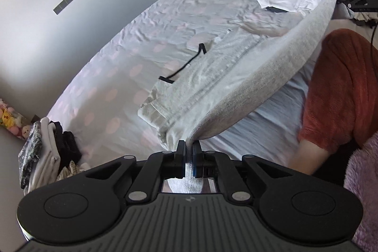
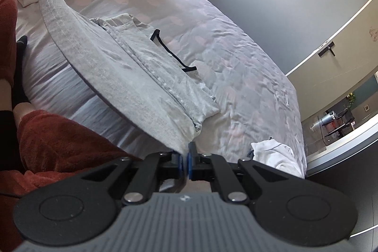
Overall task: Fold clothes
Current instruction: 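Grasp the grey shirt edge with both grippers and lift it over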
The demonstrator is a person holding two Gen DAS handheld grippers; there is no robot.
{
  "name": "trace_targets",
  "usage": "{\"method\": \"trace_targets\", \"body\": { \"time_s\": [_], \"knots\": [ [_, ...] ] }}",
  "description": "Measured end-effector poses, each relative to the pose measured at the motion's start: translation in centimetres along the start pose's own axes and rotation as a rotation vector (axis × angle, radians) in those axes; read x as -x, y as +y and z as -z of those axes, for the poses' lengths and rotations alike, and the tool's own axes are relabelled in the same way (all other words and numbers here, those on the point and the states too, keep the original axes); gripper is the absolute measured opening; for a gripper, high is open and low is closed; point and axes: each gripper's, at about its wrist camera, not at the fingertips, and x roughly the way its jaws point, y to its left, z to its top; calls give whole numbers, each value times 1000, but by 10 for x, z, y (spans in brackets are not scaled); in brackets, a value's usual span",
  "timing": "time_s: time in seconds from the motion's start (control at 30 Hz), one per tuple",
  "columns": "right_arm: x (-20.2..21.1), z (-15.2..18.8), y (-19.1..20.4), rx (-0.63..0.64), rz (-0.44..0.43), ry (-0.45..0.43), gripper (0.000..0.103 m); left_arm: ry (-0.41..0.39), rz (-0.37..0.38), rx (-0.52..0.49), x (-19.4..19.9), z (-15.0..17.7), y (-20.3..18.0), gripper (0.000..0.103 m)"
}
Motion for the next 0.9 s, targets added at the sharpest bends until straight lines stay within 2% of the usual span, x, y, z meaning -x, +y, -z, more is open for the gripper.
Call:
{"method": "trace_targets", "body": {
  "time_s": [0.2, 0.43, 0.7, 0.9],
  "knots": [
    [-26, -23, -17, -23, 43, -23, 5, 15, -42, -3, -40, -24, 23, 6],
    [-85, -54, -45, -81, 48, -22, 5, 52, -68, -2, -97, -51, 53, 6],
    [-176, -86, -69, -98, 36, 13, 6, 104, -68, 16, -188, -79, 84, 6],
    [-268, -96, -78, -159, -3, 63, 7, 147, -5, 92, -275, -83, 105, 6]
  ]
}}
